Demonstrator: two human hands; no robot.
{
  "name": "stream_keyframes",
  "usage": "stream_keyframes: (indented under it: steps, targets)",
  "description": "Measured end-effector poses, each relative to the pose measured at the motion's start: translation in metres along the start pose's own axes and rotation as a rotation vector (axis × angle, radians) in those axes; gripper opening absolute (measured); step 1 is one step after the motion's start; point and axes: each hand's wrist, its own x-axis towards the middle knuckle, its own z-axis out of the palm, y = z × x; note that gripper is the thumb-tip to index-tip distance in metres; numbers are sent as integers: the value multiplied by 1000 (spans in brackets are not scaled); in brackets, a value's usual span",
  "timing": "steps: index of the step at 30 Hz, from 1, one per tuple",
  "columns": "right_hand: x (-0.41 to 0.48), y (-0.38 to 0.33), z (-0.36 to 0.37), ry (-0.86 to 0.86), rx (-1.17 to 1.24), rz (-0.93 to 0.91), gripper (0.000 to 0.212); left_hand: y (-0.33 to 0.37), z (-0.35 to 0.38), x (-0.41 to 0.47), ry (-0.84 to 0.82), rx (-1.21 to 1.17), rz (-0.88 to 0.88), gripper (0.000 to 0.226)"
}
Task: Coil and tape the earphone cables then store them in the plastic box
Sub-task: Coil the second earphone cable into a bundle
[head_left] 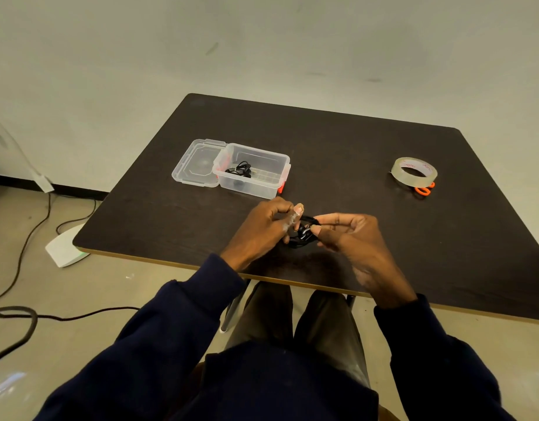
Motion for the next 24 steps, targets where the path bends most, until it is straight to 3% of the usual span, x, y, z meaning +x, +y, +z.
stream_keyframes:
  steps: [4,7,13,16,24]
  targets:
    - [5,-1,-7,-158,198,142,18,-1,1,0,2,-156,-82,43]
    - [9,2,-8,-165,238,167,19,0,2,2,-5,-244,-111,43]
    - [7,18,0,41,-11,-162,21,-2,4,-2,-8,-228,-205,43]
    - [7,21,3,77,-11,-264,20,-1,6,-1,24,-237,-236,44]
    - [10,16,-2,-3,354,-5,19,1,13,2,63,-383,-262,38]
